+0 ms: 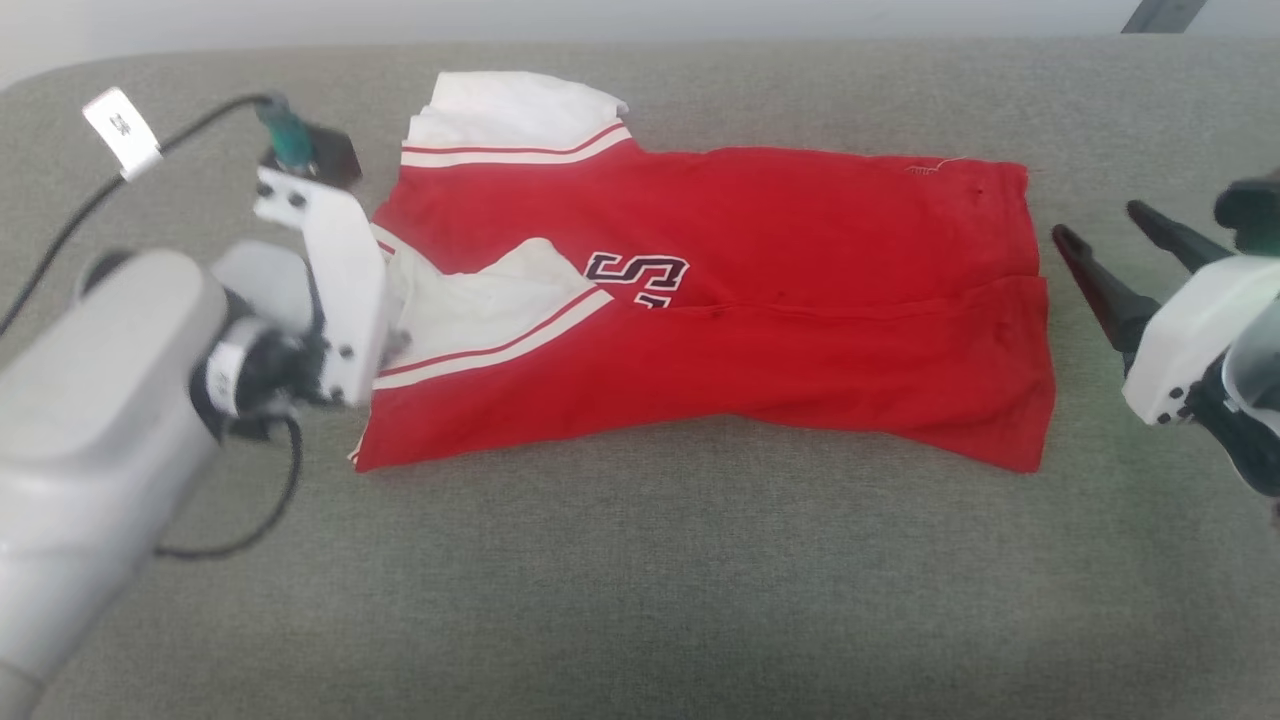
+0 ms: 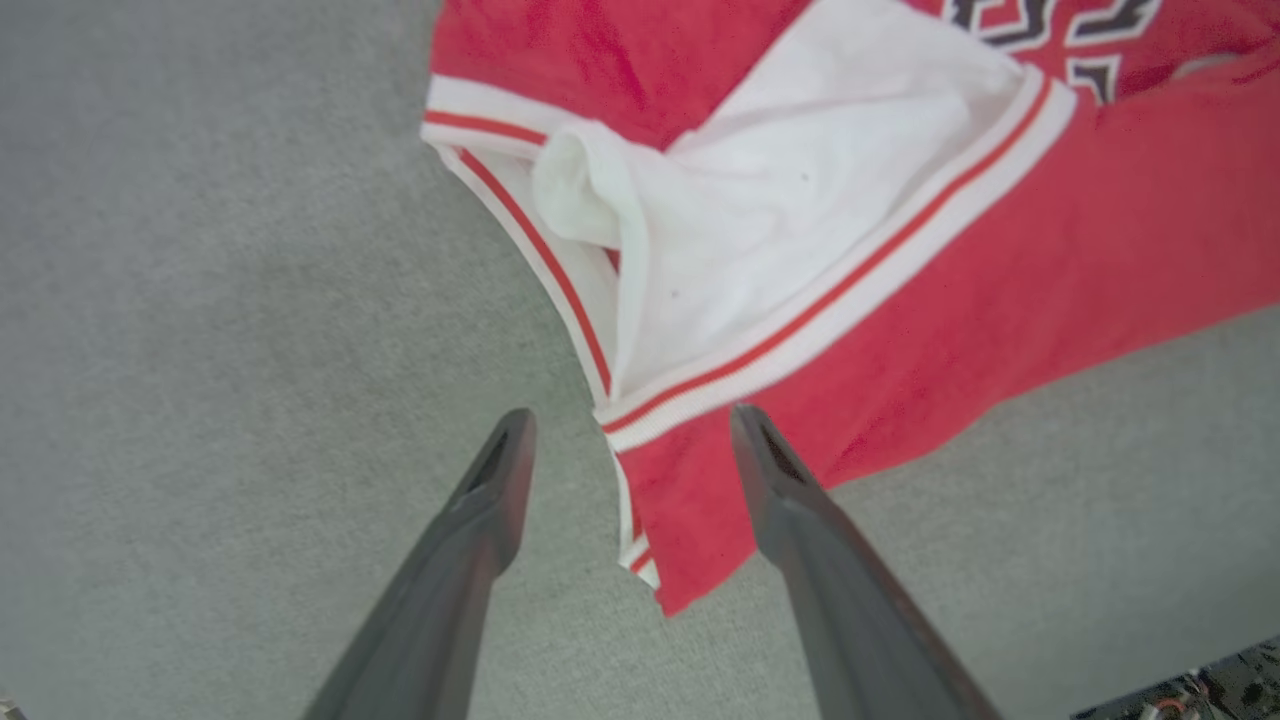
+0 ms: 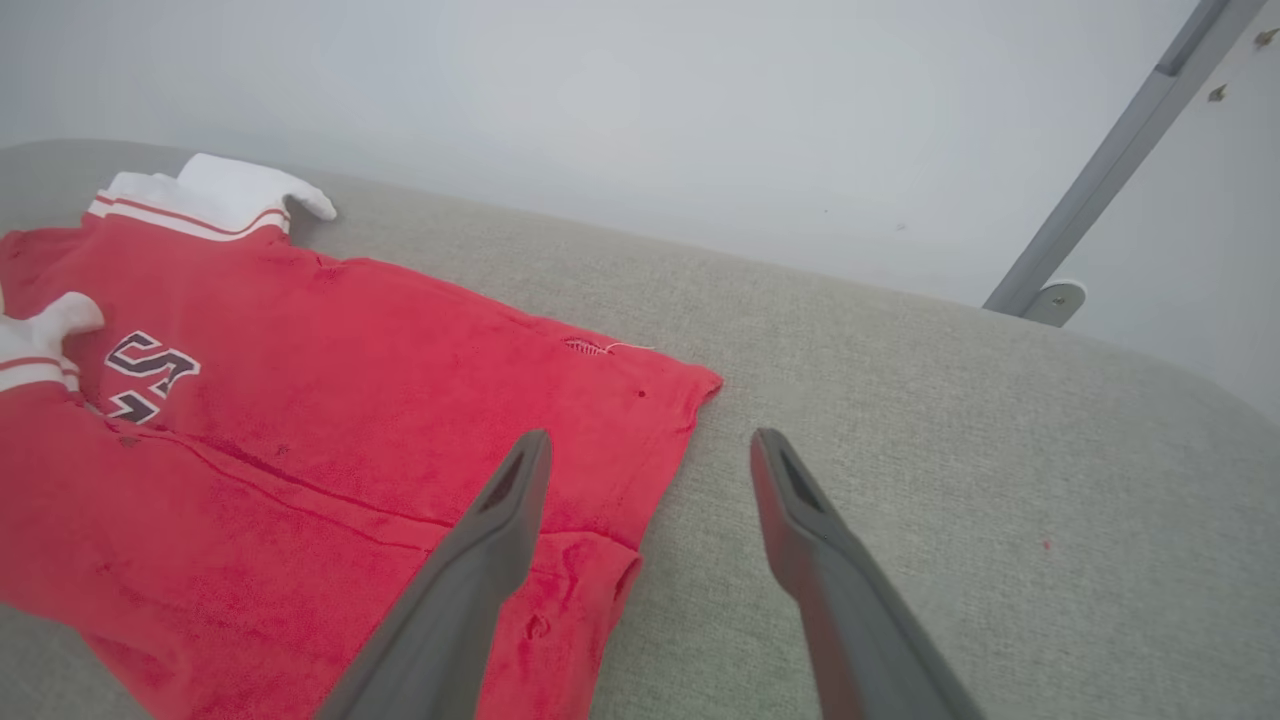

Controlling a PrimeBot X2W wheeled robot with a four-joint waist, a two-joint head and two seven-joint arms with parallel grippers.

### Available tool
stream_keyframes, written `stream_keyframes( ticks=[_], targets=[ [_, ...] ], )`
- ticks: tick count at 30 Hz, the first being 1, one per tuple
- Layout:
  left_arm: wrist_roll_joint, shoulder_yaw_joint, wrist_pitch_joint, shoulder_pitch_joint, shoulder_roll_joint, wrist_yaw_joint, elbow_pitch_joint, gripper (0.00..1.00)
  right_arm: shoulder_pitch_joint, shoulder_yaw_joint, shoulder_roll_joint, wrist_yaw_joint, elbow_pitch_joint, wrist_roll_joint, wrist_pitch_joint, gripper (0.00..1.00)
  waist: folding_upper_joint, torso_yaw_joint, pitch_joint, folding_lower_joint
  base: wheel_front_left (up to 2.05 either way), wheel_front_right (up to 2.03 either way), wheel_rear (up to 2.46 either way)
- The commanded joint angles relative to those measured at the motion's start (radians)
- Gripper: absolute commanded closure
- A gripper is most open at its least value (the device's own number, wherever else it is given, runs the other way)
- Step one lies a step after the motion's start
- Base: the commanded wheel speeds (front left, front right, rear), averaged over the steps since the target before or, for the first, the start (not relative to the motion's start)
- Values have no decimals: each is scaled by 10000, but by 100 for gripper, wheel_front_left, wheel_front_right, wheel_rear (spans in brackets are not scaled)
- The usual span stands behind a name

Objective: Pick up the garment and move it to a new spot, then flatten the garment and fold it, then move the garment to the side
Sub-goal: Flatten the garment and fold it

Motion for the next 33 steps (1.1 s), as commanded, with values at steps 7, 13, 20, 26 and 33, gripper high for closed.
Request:
stream_keyframes(
  ticks=[7,13,20,26,33],
  targets=[
    [-280,-122,785,1054,664,1119,-1685,0,1273,-2207,801,1,-1249,-1449,-327,0,0,-293,60,0,0,0,0],
    [-333,44,410,1600,1053,1373,-1675,0,2334,-3815,1816,1,-2909,-2592,392,0,0,-648,360,0,0,0,0],
    [-472,176,-324,1830,770,1012,-528,0,3318,-4636,2672,2,-4616,-3220,1729,0,0,-865,657,0,0,0,0],
    [-827,64,-272,1978,303,488,539,100,3867,-4752,2943,1,-5249,-2857,3424,0,0,-825,793,0,0,0,0],
    [-809,75,-543,1652,-58,156,877,100,3887,-4628,2960,2,-5226,-2400,5886,0,0,-516,865,0,0,0,0]
  ],
)
